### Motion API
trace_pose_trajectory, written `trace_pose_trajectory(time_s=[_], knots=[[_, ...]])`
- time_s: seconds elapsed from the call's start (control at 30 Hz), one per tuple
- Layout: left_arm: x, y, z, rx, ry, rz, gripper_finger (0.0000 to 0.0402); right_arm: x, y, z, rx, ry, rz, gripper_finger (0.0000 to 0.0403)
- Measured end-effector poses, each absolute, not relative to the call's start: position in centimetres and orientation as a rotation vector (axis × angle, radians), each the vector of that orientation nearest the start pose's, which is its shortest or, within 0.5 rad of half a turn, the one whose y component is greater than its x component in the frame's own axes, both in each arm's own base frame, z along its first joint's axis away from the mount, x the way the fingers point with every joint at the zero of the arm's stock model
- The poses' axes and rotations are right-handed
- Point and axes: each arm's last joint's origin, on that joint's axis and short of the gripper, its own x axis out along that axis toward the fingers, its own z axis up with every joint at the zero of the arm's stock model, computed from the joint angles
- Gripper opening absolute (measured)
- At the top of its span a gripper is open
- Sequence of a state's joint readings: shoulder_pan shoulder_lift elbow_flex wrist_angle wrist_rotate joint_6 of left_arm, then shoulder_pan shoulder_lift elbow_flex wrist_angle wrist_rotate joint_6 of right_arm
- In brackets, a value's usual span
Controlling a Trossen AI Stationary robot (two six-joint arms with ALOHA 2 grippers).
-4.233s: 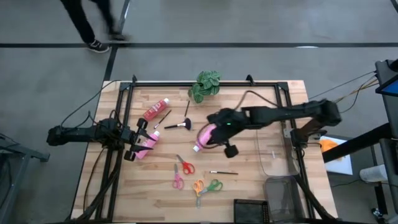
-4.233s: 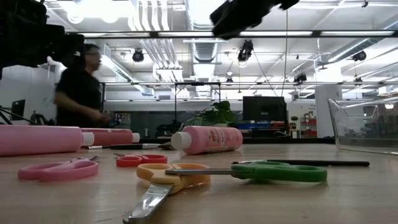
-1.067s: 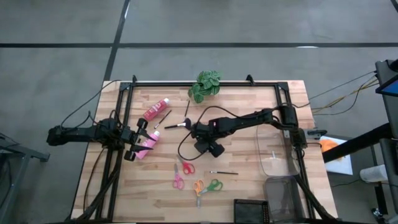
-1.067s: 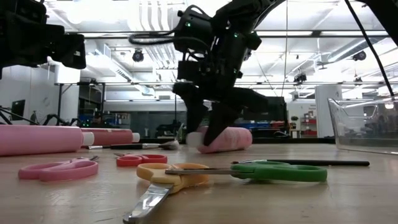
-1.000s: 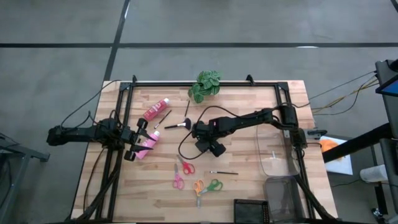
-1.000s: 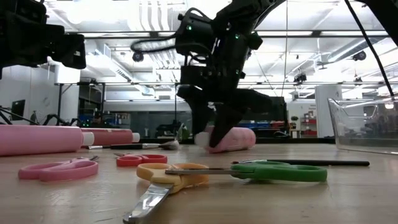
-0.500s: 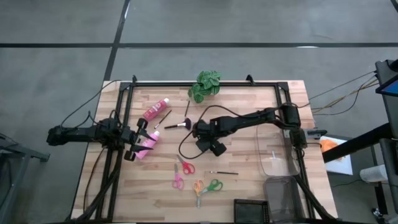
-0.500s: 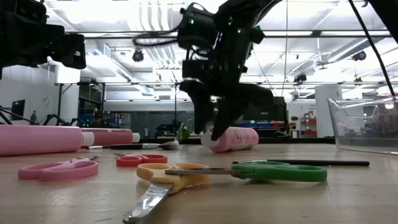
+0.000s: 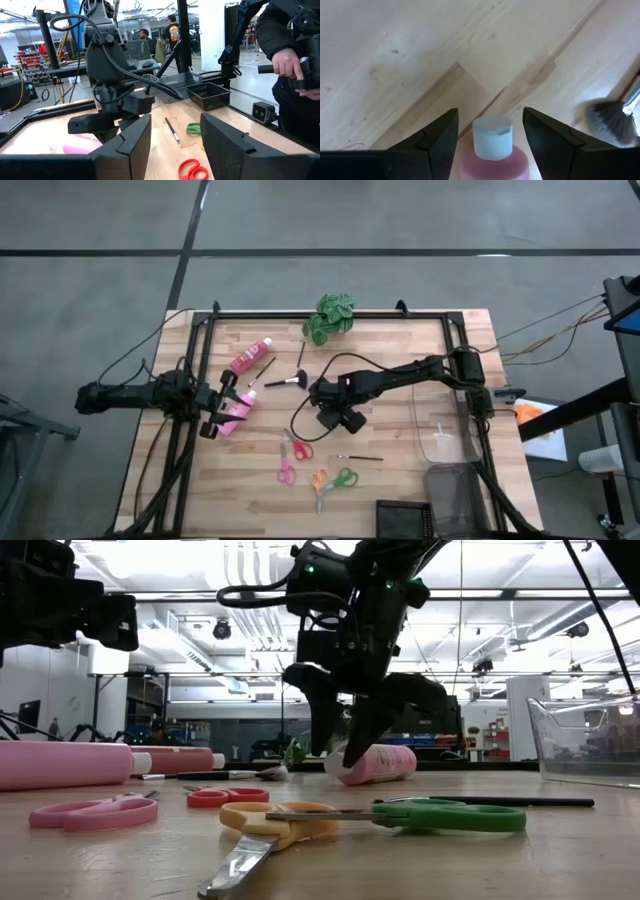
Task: Pick & Place Paint Supplies
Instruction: Put the pink paint bottle into the transparent bin
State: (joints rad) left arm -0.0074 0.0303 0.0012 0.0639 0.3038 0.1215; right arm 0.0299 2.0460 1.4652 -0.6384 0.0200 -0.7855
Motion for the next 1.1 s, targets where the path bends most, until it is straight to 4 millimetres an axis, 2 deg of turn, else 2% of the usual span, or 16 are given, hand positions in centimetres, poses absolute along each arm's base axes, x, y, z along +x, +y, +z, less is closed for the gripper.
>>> trace_pose_trajectory(time_s=[0.63,0.73,0.97,1.1], knots=[[9.8,-0.9,16.8,0.126,-0.053,-0.309,0.0169,40.4,0.5,14.5,-0.691,1.171,0.460,0.0217],[9.8,-0.9,16.8,0.126,-0.054,-0.309,0.0169,40.5,0.5,14.5,-0.690,1.166,0.456,0.0197],[9.8,-0.9,16.8,0.126,-0.053,-0.309,0.0169,40.5,0.5,14.5,-0.691,1.167,0.454,0.0113],[9.8,-0.9,16.8,0.126,-0.054,-0.309,0.0169,40.5,0.5,14.5,-0.689,1.168,0.453,0.0113]])
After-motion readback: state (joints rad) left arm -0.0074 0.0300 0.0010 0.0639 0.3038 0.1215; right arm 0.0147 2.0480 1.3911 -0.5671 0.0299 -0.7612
